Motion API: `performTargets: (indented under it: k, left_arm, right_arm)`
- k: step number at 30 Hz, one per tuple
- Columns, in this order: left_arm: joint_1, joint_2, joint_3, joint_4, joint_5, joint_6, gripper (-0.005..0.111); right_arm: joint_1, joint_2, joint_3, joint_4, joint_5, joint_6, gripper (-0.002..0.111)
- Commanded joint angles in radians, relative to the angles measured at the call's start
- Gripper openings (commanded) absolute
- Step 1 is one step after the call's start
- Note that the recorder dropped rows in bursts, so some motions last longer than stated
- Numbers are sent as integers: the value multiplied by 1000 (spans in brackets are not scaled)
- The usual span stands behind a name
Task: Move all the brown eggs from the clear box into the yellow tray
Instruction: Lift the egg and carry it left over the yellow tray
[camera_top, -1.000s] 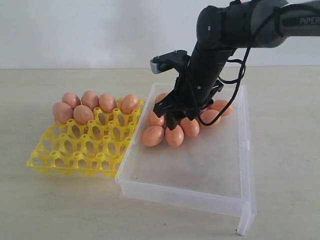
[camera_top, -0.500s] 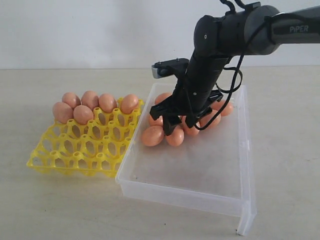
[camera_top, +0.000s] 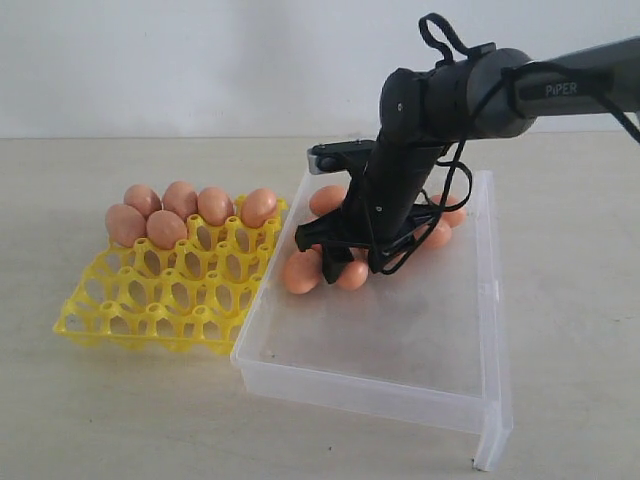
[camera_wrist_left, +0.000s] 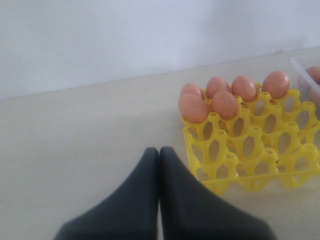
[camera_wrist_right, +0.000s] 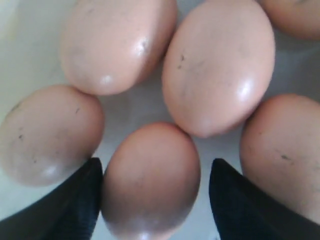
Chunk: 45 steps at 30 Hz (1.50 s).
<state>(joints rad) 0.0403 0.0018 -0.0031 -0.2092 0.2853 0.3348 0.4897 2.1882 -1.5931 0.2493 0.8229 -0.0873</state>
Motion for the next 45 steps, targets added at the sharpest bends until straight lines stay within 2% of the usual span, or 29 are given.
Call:
performTargets:
  k: [1,6,7,18,22,26,30,34,37,38,40,42,45]
  left_arm:
    - [-5,-2,3,-3,-3,-10,-4]
    - [-5,-2,3,-3,-3,-10,-4]
    - [-5,-2,3,-3,-3,-10,-4]
    - [-5,-2,3,-3,-3,-10,-4]
    - [-5,-2,3,-3,-1,-10,-4]
    - [-5,-2,3,-3,-1,-10,-4]
    - [-5,-2,3,-3,-1,-10,-4]
    - [-5,-2,3,-3,-1,-10,-4]
    - [-5,-2,3,-3,-1,-10,-4]
    - [-5,-2,3,-3,-1,-10,-4]
    - [-5,-2,3,-3,-1,-10,-4]
    - [-5,-2,3,-3,-1,-10,-4]
    - [-5,-2,3,-3,-1,-10,-4]
  right_arm:
    - [-2,17,-5,0,-34,26,45]
    - [-2,17,-5,0,-32,26,5]
    - [-2,17,-5,0,-34,26,0]
    - [-2,-23,11,-8,-96,87,0]
    - [-2,-107,86,-53,-166,154,0]
    - [-2,-204,198,-53,-186,138,0]
    - [-2,-286,308,-72,-301,138,0]
    - [10,-385,438,-76,-498,123,0]
    - [95,-449,557,-76,-831,-43,0]
    - [114,-452,573,-76,-889,-45,0]
    - [182,-442,652,-76,-1250,-45,0]
    - [207,-432,653,-64,-1425,-1,0]
    - [209,-431,625,-64,-1473,127,0]
